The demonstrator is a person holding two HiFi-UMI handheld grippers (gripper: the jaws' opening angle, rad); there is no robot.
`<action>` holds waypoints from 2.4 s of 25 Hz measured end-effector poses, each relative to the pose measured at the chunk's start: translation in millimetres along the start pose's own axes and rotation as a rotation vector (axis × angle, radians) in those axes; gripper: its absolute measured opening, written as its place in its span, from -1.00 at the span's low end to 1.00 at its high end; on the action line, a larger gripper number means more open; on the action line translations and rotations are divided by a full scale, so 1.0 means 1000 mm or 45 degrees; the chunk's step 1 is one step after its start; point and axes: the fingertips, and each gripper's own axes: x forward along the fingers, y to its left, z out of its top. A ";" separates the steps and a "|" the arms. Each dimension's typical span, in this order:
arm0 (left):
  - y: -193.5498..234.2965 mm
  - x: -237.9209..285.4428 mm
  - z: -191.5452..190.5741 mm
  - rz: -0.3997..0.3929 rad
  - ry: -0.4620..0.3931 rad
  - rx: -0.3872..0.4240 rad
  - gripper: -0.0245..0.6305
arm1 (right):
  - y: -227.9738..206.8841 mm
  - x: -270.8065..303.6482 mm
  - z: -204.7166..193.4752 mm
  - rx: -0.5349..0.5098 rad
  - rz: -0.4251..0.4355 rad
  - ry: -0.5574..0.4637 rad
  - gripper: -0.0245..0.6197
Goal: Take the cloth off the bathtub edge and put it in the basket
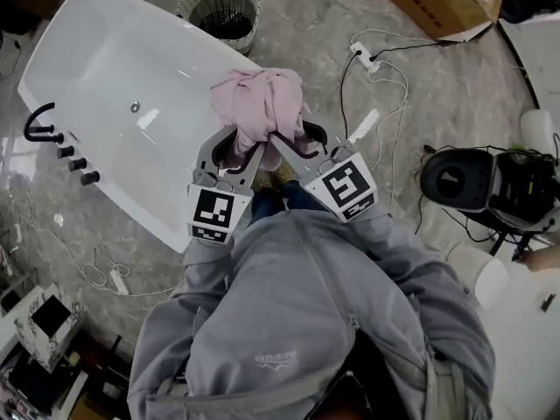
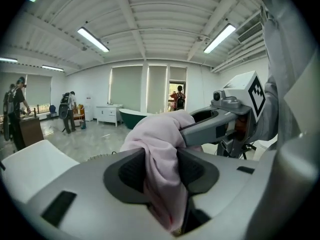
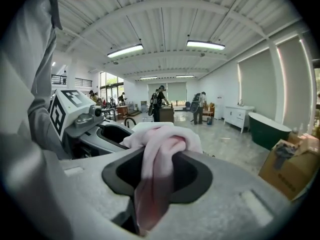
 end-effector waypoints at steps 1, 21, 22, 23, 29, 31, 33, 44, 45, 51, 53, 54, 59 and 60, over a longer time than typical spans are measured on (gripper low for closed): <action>-0.005 0.002 0.010 -0.018 -0.019 0.018 -0.42 | -0.005 -0.008 0.006 -0.010 -0.027 -0.017 -0.52; -0.024 0.171 0.142 0.141 -0.140 0.093 -0.42 | -0.208 -0.061 0.056 -0.117 0.031 -0.230 -0.52; -0.022 0.178 0.147 0.169 -0.139 0.085 -0.42 | -0.218 -0.060 0.059 -0.130 0.059 -0.231 -0.52; -0.020 0.186 0.153 0.197 -0.138 0.079 -0.42 | -0.228 -0.059 0.062 -0.140 0.087 -0.230 -0.52; -0.018 0.221 0.179 0.366 -0.155 0.033 -0.42 | -0.273 -0.062 0.074 -0.208 0.241 -0.246 -0.52; -0.019 0.227 0.186 0.412 -0.162 0.018 -0.42 | -0.282 -0.063 0.078 -0.226 0.278 -0.248 -0.52; -0.018 0.231 0.191 0.452 -0.164 0.001 -0.42 | -0.289 -0.063 0.082 -0.240 0.313 -0.255 -0.52; -0.010 0.236 0.204 0.560 -0.163 -0.017 -0.42 | -0.302 -0.058 0.096 -0.244 0.406 -0.296 -0.52; -0.009 0.236 0.206 0.562 -0.169 -0.016 -0.42 | -0.303 -0.058 0.098 -0.254 0.403 -0.301 -0.52; 0.007 0.267 0.222 0.573 -0.199 -0.011 -0.42 | -0.338 -0.046 0.106 -0.273 0.390 -0.328 -0.52; 0.017 0.276 0.223 0.583 -0.201 -0.013 -0.42 | -0.349 -0.037 0.109 -0.274 0.397 -0.329 -0.52; 0.024 0.279 0.222 0.590 -0.200 -0.018 -0.42 | -0.352 -0.031 0.111 -0.275 0.402 -0.327 -0.52; 0.065 0.291 0.228 0.622 -0.222 -0.044 -0.42 | -0.367 0.011 0.122 -0.271 0.441 -0.310 -0.52; 0.077 0.294 0.229 0.627 -0.219 -0.050 -0.42 | -0.371 0.022 0.126 -0.268 0.448 -0.302 -0.52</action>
